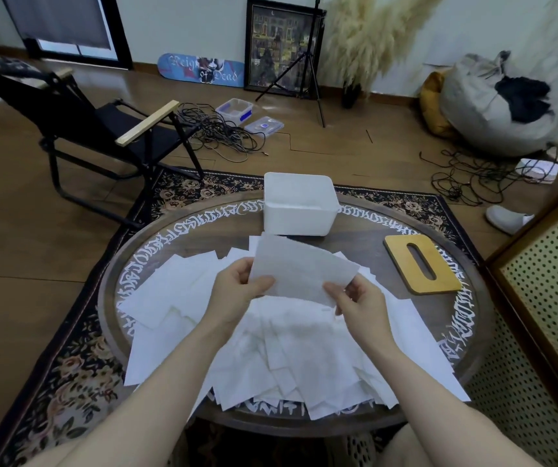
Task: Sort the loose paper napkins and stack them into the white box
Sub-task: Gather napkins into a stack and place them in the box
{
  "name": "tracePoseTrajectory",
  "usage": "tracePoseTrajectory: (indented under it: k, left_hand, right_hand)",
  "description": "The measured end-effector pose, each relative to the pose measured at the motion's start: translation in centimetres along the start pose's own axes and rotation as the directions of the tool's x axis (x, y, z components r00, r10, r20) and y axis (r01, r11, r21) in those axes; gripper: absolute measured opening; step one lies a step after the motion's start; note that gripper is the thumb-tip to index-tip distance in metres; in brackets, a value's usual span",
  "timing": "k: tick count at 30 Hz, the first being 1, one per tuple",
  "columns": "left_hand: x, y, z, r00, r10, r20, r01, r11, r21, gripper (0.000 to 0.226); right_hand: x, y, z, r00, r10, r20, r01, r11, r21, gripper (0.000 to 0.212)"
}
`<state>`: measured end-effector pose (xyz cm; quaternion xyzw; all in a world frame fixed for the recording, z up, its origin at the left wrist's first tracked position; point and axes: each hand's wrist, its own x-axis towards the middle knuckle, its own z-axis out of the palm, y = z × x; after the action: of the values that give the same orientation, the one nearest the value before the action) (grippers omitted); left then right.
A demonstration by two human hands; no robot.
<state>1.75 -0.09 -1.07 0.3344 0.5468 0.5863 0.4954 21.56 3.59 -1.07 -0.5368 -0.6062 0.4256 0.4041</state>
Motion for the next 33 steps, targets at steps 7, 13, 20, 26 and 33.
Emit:
tracePoseTrajectory:
  k: [7, 13, 20, 26, 33]
  left_hand:
    - [-0.4, -2.2, -0.3, 1.000, -0.006, -0.020, 0.008, 0.994, 0.105, 0.039]
    - [-0.5, -3.9, -0.2, 0.998, -0.043, -0.049, 0.049, 0.991, 0.123, 0.048]
    - [-0.6, -4.1, 0.4, 0.998, -0.009, -0.055, 0.015, 0.994, 0.105, 0.048]
    - [-0.5, -5.3, -0.5, 0.999, -0.019, -0.041, 0.033, 0.938, 0.345, 0.048]
    - [-0.5, -5.4, -0.3, 0.984, 0.072, -0.166, 0.027, 0.848, 0.529, 0.016]
  right_hand:
    - [0.2, 2.0, 0.0, 0.994, -0.027, 0.103, 0.050, 0.972, -0.228, 0.013]
    - [0.2, 3.1, 0.0, 0.977, 0.033, 0.210, 0.024, 0.964, -0.265, 0.017]
    - [0.3, 3.3, 0.4, 0.984, -0.004, 0.178, 0.041, 0.978, -0.205, 0.017]
    - [0.5, 4.5, -0.1, 0.980, 0.065, 0.189, -0.012, 0.964, -0.265, 0.012]
    - [1.2, 4.3, 0.4, 0.990, 0.092, 0.106, -0.079, 0.989, -0.128, 0.022]
